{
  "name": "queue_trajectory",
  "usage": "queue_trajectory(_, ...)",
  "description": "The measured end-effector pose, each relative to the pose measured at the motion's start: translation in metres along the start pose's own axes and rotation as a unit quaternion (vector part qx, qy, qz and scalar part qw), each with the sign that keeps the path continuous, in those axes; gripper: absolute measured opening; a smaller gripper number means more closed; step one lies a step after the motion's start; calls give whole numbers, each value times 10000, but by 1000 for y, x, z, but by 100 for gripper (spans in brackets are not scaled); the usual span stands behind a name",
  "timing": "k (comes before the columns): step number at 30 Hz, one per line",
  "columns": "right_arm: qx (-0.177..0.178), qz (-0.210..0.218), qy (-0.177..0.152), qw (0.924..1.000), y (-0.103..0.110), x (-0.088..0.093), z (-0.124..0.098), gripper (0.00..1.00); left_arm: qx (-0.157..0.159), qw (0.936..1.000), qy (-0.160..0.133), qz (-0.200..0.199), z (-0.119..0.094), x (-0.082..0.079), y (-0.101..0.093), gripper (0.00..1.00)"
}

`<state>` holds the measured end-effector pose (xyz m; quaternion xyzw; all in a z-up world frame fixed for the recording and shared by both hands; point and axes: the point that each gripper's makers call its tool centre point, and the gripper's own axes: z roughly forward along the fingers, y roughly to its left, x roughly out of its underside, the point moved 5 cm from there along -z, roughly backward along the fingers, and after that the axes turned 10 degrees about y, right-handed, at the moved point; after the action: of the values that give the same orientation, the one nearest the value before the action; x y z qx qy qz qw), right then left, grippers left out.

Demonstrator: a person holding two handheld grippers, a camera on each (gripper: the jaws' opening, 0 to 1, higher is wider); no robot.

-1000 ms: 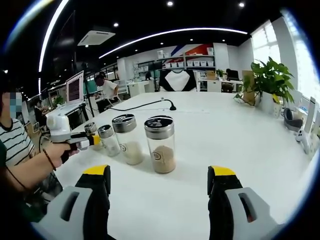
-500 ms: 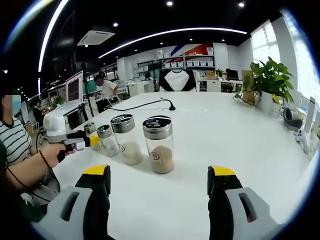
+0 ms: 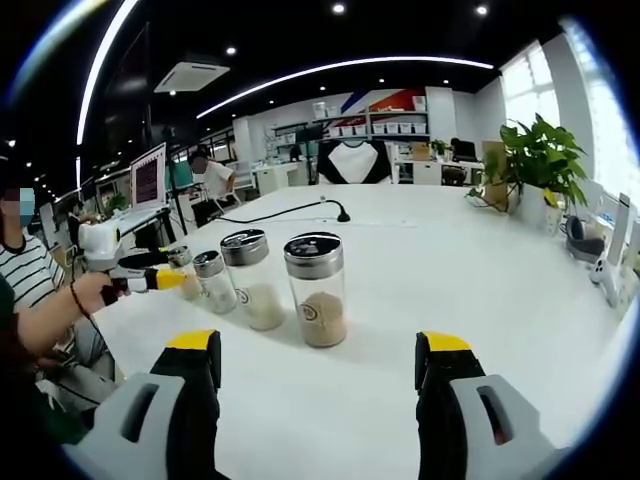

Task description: Rotate the seasoning bottle until the label or dispensing opening points toward the visible target arrow and the bottle remains upright within the marked orientation range

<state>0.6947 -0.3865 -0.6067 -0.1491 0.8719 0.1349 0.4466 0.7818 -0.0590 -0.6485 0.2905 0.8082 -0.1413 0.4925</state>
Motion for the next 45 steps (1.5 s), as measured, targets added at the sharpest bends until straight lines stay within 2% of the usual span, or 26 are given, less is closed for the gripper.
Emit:
queue_trajectory(2,-7,-1,11,10000,0,0,0,81,226,9995,134,193,1,3,3,60)
queue_trajectory(4,-9,-13,14,10000,1,1,0,81,593,9977,132,297,2,2,4,61)
queue_trajectory(6,-11,-9,9,10000,1,1,-1,81,806,9961,121,343,3,0,6,62)
queue_trajectory(9,-4,-13,-2,10000,1,0,-1,81,1446,9878,-23,576,5,-3,8,66)
queue_trajectory(10,-6,-13,-7,10000,1,0,-2,81,1428,9879,3,606,7,-2,12,66)
queue_trajectory(13,3,-8,-29,10000,1,0,-3,81,1640,9826,73,866,10,-5,15,68)
queue_trajectory(15,7,-8,-28,10000,1,1,-4,81,2028,9753,85,869,11,-6,13,68)
queue_trajectory(16,8,-15,-17,10000,2,1,-4,81,2171,9719,257,875,13,-3,13,68)
queue_trajectory(18,12,-21,-15,10000,2,1,-5,81,2356,9665,364,951,15,-2,11,67)
queue_trajectory(20,31,-20,-24,10000,1,0,-6,81,2400,9636,369,1120,19,-2,12,66)
queue_trajectory(23,57,-11,-29,10000,0,0,-7,81,2435,9622,472,1128,26,0,15,64)
queue_trajectory(26,72,-4,-28,10000,0,0,-7,81,2403,9623,400,1207,29,-2,16,59)
queue_trajectory(30,80,3,2,10000,-1,1,-7,81,2536,9577,403,1299,32,0,11,55)
queue_trajectory(34,122,-9,-41,9999,-2,-2,-9,81,2667,9543,446,1276,32,3,9,39)
queue_trajectory(42,86,-15,-6,10000,-1,-2,-6,81,2613,9540,446,1401,35,5,6,38)
queue_trajectory(45,78,-23,-7,10000,-1,-3,-5,81,2538,9563,461,1374,36,4,10,37)
